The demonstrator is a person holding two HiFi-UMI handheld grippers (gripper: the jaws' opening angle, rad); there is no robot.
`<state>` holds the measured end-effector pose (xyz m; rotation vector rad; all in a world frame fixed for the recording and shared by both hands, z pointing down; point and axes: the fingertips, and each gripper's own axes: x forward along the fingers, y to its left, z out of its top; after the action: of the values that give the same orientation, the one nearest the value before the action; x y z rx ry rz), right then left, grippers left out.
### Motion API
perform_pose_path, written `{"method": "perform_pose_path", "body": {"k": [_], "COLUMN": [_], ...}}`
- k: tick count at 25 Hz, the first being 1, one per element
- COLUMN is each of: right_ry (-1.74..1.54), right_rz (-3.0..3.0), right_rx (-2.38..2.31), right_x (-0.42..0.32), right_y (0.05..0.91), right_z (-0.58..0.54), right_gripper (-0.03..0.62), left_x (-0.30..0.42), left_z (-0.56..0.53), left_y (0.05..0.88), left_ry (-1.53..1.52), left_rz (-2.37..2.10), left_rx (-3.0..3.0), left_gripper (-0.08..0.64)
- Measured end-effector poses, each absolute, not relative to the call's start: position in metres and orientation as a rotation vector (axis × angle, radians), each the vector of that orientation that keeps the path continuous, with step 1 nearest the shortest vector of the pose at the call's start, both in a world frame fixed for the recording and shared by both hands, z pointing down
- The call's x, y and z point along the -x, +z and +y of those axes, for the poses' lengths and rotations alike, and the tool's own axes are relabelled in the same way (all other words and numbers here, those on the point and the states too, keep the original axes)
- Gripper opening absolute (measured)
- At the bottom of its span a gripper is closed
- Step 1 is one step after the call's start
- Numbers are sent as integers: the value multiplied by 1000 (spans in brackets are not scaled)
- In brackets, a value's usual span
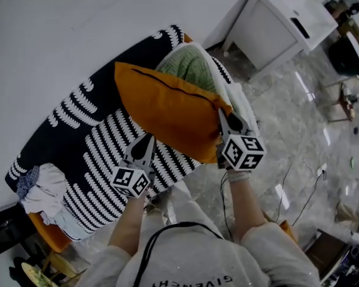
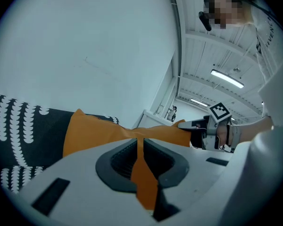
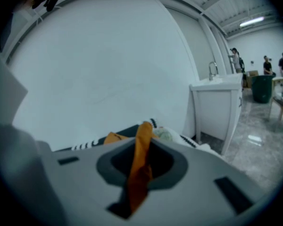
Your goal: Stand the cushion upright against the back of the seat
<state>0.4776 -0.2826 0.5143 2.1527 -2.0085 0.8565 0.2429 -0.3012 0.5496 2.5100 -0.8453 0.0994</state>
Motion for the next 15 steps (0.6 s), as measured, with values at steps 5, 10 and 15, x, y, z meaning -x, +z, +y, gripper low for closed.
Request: {"method": "perform_pose_path", "body": {"k": [5,10,15], "right_ry": [849,782,745], "right_rz": [-2074,-2101,-2127], "right_rx": [-2169,-2201,-2204], "right_x": [-467,-466,-472], "right_y": [500,495,492], "right_z": [-252,-221,-199], "right_gripper": [57,57,57], "left_x": [-225,-191,-163], "left_z": [-311,-333,-364], "left_y": [558,569,572], "left_ry": [114,120,156], "left_rz": [-912,-1033,-1118], "left_rx": [-2475,-2431,-2442], "left_gripper": [240,247,247]}}
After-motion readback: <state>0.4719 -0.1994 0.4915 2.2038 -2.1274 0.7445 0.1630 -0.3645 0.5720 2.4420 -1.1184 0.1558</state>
